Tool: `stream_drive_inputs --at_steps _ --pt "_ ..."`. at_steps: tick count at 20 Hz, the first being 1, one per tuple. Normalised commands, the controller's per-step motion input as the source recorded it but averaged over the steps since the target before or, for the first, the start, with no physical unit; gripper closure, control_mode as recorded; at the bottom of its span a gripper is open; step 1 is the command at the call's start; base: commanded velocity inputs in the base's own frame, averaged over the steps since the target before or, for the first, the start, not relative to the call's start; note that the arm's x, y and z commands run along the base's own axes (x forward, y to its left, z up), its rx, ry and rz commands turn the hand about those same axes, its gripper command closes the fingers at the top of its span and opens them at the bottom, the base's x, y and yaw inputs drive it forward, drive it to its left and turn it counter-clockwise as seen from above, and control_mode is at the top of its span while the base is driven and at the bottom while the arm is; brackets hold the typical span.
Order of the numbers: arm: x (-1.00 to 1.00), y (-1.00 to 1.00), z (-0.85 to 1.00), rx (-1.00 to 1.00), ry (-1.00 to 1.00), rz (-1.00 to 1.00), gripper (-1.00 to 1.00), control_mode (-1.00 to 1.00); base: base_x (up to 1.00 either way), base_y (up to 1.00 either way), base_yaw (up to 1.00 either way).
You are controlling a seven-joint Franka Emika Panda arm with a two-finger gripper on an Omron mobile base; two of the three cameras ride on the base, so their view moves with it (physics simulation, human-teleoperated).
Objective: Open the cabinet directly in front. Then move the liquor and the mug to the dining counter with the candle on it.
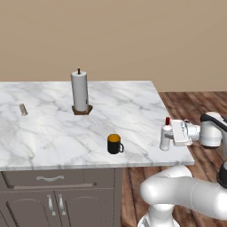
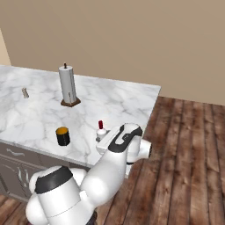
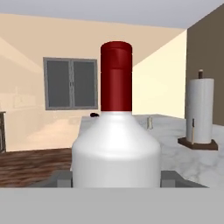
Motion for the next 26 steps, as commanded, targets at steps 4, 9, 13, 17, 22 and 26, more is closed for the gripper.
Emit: stream_drive_inputs --at_steps 4,9,13,17,22,26 --pt "0.04 0.07 -0.10 -0.01 0.00 0.00 1.00 -1.00 0.00 0.00 0.00" --pt "0.00 0.00 -0.14 0.00 0.00 0.00 1.00 -1.00 0.00 0.00 0.00" --pt "0.04 0.00 -0.12 0.00 0.00 0.01 1.00 -1.00 0.00 0.00 0.00" --pt "0.07 0.00 -0.14 0.00 0.00 0.01 1.00 -1.00 0.00 0.00 0.00" --pt "0.03 0.00 -0.13 0.00 -0.01 0.01 1.00 -1.00 0.00 0.00 0.00" --pt "0.00 0.00 -0.12 0.00 -0.01 0.02 1.00 -1.00 0.00 0.00 0.00"
